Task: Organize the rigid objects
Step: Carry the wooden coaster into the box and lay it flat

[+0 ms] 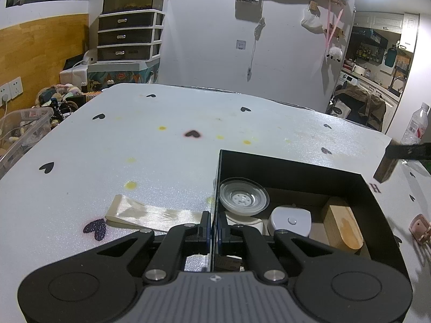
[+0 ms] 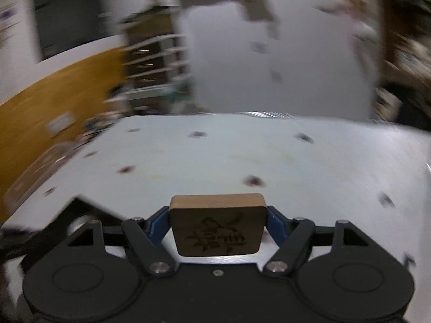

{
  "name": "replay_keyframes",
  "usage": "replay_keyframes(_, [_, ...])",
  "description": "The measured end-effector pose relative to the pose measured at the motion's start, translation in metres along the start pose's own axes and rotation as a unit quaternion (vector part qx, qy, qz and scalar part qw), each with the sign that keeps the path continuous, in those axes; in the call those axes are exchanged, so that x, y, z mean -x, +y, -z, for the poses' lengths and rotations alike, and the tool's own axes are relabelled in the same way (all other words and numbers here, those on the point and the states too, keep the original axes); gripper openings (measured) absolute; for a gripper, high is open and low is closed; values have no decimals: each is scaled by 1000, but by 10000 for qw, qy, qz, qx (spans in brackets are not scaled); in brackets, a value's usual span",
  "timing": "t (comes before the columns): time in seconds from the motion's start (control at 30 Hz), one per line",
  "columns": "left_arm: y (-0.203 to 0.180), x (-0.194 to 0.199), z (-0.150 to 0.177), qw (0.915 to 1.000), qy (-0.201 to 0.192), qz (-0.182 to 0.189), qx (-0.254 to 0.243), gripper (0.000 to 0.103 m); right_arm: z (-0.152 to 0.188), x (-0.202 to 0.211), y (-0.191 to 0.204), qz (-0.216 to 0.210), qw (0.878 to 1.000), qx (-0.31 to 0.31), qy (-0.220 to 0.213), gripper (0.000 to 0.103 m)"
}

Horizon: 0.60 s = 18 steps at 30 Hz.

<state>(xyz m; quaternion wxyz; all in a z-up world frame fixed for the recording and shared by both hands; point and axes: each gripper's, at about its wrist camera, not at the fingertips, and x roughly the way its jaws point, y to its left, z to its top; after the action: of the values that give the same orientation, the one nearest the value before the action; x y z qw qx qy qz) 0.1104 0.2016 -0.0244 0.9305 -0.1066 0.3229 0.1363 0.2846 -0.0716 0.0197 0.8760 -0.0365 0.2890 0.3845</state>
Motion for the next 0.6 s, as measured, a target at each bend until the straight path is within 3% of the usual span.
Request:
replay_keyframes(0.1, [0,0,0,10000,-1,0,0,4,-8,10,27,-719,9952,669,-6,76])
replay_keyframes(0.2, [0,0,0,10000,-1,0,0,4,-10,11,52,-1329,9819,1332,213,76])
replay_keyframes(0.37, [0,0,0,10000,-1,1,1,4,-1,-6,98,-2130,9390,2451,1133,76])
replay_keyframes(0.5, [-1,0,1,10000,-2,2,-16,4,15,-29,125,-2311,8998,3131,1973,76])
replay_keyframes(0.6, [-2,0,2,10000,-7,15,-9,4,22,-45,134,-2427,8873,3190,2281,76])
